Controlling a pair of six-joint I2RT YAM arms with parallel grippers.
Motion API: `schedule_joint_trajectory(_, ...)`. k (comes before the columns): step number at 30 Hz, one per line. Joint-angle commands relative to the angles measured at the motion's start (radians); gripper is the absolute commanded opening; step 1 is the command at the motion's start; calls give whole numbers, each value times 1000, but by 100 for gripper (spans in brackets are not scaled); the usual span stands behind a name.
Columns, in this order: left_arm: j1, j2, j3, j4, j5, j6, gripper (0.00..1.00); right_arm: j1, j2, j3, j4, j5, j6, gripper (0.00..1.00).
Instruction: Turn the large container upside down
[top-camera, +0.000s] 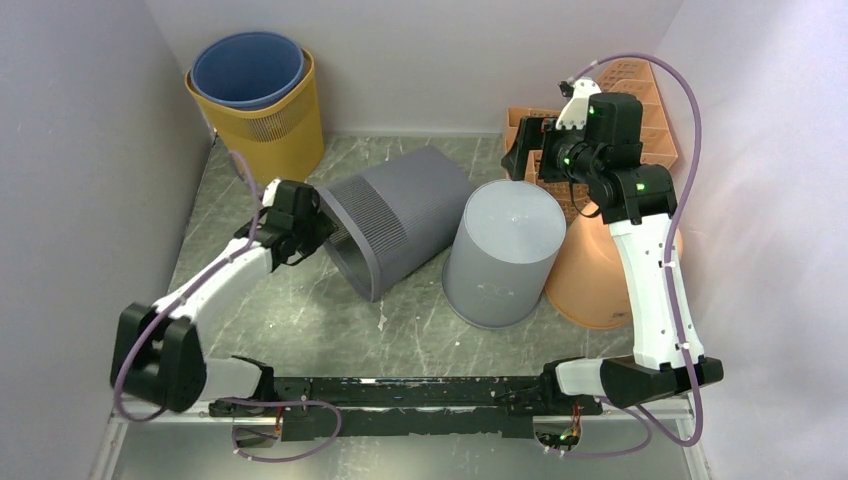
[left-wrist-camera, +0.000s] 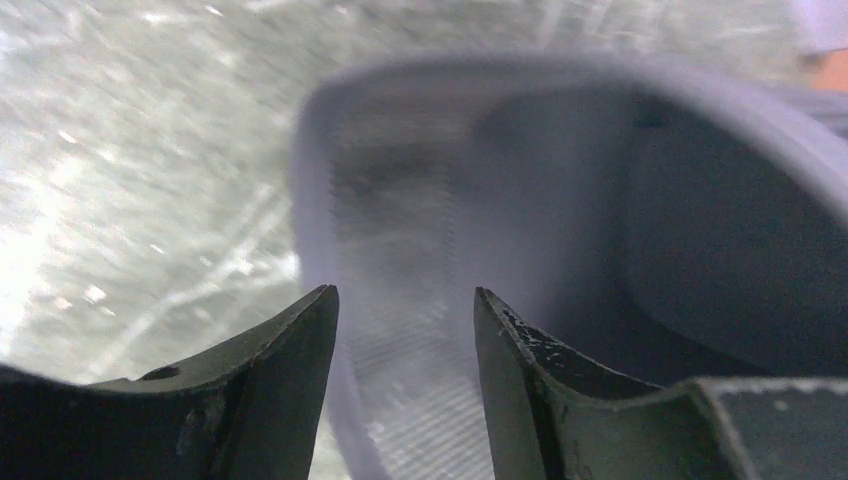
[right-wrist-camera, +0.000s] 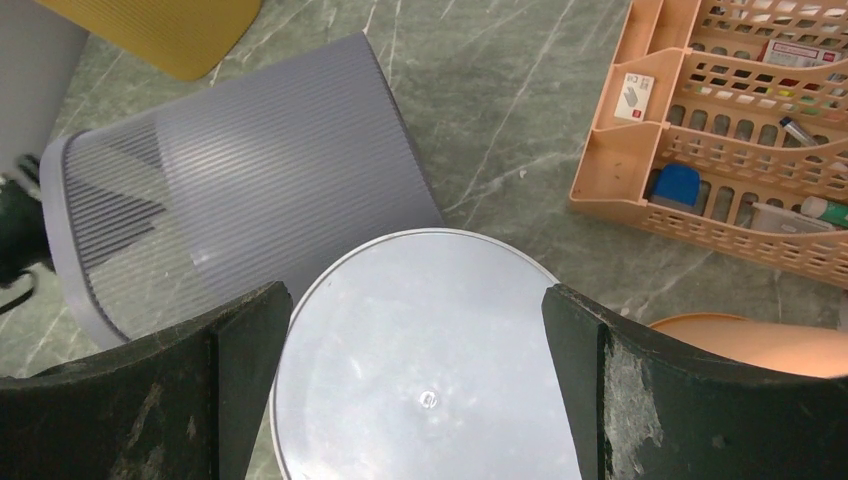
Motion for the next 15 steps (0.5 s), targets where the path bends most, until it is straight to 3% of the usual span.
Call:
schedule_joint_trajectory(1,6,-183,-22,-89,191,-207,64,-5,-14,-24,9,-13,-9,100)
schedule_joint_trajectory(8,6,-397,-67,-196,302,-473,68,-6,-20,-41,28,-36,0,100)
schedule_joint_trajectory(15,5,-494,-43,-144,309,-584,63,-6,-49,-79,48,-32,6,100)
